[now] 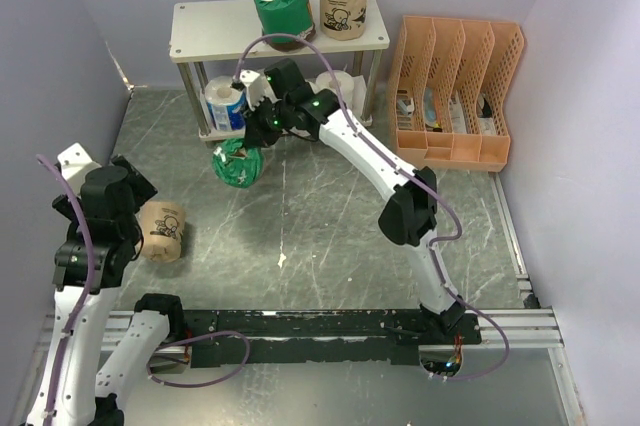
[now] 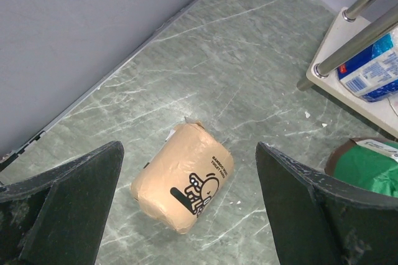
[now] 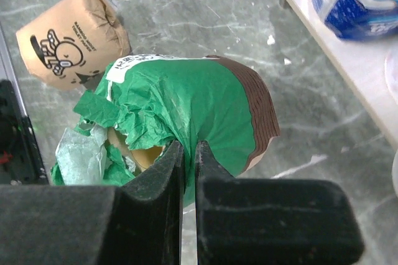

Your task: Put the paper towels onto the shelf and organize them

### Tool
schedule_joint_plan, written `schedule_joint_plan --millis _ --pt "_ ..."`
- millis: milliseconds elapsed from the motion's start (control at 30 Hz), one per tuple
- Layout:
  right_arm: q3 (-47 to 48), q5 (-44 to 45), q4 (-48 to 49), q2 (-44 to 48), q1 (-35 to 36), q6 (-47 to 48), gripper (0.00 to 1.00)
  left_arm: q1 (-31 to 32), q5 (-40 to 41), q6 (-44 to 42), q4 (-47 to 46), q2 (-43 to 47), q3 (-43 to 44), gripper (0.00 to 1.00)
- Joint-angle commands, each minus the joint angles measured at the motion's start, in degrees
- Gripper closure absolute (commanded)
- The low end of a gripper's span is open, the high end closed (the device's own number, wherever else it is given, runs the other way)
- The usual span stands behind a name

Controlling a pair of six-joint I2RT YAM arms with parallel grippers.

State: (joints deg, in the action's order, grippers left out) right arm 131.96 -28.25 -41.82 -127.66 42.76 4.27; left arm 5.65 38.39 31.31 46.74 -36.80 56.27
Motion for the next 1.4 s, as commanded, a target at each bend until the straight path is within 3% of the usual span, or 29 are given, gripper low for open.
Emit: schedule_joint_plan --millis 0,100,233,367,500,667,1000,1367 --pt "4.2 10.3 -5.1 4.0 1.3 -11.0 1.00 -0.6 0.8 0.0 -0.6 -0.7 -0.2 0.00" --pt "-5.0 16.1 3.2 12.1 0.8 -19.7 1.00 -0.9 0.7 -0.1 -0.6 -1.3 -0.3 0.00" --pt "-21.4 18.4 26.0 26.0 0.2 -29.7 1.00 -1.1 0.0 -0.5 -1.0 -2.3 -0.4 0.00" --pt "-3.4 27.5 17.0 18.8 -0.7 -43.8 1.00 -1.3 -0.6 -0.9 -1.2 -3.3 -0.5 0.00" --pt "-5.4 30.1 23.6 20.6 -1.1 -54.2 1.00 -1.4 -0.9 -1.0 -1.4 -3.7 -0.5 0.01" --pt "1.1 31.6 23.9 16.2 -0.7 -64.5 1.00 -1.4 -0.5 -0.7 -1.2 -3.3 -0.5 0.00" --pt "8.4 31.5 39.7 7.9 0.3 -68.7 1.00 -1.4 0.9 0.2 -0.5 -2.1 -0.4 0.01" --pt "12.5 33.6 46.5 4.6 0.4 -66.5 1.00 -1.5 0.7 -0.1 -0.6 -3.0 -0.5 0.00"
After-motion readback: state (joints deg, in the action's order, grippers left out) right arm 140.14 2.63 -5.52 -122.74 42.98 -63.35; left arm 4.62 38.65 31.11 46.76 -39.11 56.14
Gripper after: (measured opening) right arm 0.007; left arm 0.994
